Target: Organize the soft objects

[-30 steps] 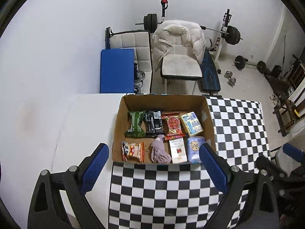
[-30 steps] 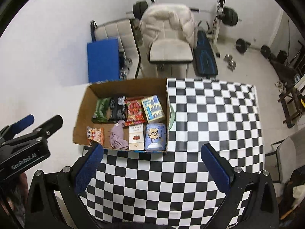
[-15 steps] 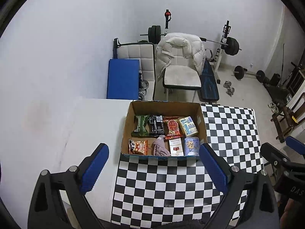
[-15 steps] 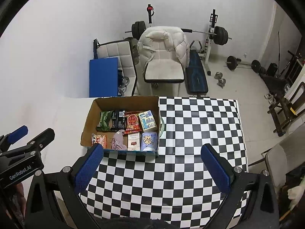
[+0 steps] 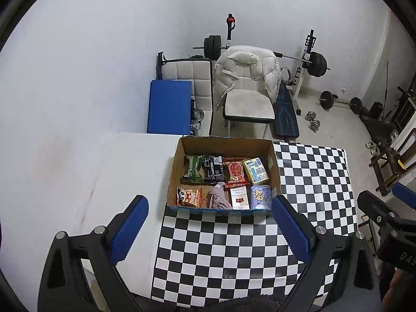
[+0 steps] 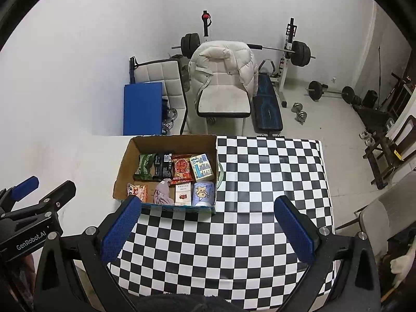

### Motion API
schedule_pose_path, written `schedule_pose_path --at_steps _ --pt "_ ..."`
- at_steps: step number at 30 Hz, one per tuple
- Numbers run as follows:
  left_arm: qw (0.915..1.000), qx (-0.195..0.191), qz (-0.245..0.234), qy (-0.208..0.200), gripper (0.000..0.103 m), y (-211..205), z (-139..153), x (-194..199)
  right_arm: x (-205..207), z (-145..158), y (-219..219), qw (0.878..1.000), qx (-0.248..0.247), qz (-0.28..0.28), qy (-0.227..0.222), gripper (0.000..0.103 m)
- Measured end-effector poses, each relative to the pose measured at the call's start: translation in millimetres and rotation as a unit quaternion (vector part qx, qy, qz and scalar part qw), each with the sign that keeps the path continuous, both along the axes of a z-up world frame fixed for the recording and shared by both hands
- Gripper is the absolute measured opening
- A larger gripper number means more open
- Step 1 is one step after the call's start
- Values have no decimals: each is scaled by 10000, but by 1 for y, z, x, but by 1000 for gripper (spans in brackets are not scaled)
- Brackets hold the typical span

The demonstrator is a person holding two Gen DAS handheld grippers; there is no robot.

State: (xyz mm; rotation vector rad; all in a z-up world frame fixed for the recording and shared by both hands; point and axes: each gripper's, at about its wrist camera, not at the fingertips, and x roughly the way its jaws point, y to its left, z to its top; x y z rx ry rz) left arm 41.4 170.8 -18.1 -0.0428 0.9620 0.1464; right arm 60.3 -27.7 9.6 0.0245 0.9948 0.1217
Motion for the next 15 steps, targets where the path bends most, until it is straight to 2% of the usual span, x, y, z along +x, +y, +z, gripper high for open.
schedule_pose_path --at_steps 15 --pt "10000 -32 10 11 97 -2 3 -4 1 12 -5 10000 -20 -26 -29 103"
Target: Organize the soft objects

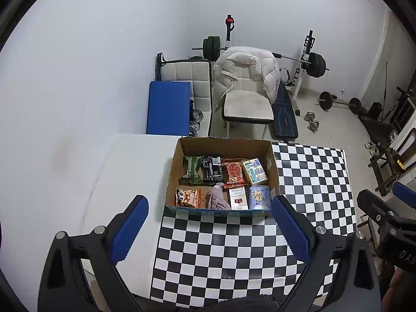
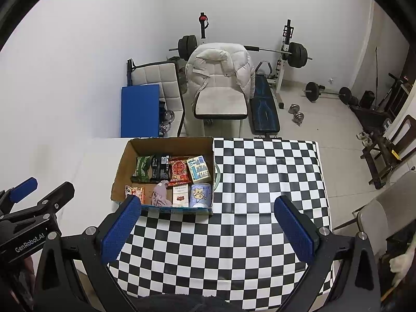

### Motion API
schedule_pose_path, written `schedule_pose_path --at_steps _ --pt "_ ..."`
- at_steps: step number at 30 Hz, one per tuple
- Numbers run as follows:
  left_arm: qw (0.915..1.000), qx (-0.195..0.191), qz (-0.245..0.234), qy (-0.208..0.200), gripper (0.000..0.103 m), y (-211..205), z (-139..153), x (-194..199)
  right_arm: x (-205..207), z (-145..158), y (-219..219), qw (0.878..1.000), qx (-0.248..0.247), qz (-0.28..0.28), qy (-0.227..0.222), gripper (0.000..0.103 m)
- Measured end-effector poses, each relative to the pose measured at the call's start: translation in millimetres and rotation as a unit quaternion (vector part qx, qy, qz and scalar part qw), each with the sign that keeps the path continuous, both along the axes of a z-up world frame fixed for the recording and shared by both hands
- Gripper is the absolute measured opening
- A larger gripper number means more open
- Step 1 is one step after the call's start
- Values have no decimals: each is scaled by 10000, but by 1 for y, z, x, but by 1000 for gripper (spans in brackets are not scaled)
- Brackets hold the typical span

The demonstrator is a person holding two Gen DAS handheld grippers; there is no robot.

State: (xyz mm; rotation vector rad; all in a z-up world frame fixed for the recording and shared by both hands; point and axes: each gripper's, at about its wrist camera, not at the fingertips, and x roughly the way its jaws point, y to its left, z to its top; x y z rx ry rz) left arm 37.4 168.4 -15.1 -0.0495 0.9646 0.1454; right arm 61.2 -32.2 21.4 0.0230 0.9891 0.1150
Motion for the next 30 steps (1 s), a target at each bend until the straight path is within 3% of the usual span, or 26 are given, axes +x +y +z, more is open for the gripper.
schedule_pose_path --at_steps 30 --pt "10000 32 26 -89 97 0 11 1 -2 4 -10 9998 -132 -80 -126 103"
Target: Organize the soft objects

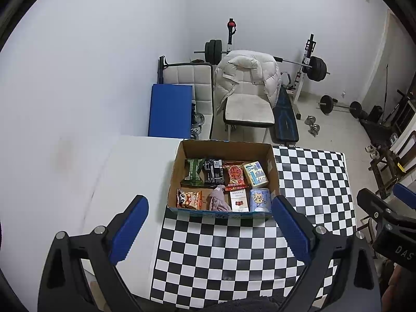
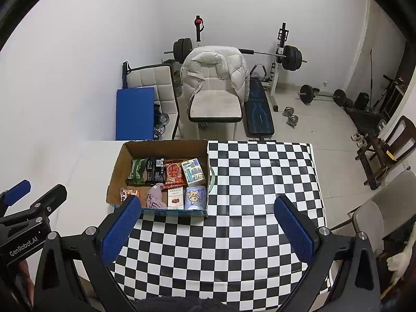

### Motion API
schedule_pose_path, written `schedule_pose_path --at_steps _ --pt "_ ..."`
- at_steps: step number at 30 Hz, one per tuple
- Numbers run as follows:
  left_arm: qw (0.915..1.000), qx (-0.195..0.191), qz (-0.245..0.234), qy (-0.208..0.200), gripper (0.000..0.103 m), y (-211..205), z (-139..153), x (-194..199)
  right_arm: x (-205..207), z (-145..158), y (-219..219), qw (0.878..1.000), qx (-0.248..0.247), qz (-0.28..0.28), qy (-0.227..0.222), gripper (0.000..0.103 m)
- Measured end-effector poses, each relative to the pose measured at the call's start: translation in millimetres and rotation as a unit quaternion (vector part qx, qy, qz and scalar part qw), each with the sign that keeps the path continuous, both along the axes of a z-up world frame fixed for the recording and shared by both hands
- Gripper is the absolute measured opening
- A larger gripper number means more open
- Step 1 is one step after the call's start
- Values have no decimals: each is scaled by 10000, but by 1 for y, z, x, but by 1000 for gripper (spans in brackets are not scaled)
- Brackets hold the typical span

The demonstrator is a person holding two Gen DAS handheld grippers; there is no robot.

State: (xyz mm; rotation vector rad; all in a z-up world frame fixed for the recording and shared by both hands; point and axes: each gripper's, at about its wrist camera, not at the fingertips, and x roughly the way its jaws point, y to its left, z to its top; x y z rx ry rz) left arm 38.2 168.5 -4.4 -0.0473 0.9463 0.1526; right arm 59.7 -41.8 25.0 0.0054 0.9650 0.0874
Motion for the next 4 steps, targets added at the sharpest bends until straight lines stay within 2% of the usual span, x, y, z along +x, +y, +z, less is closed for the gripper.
schedule_pose_path --at_steps 4 --pt "10000 7 -10 21 97 -1 1 0 1 0 0 10000 -3 3 -12 103"
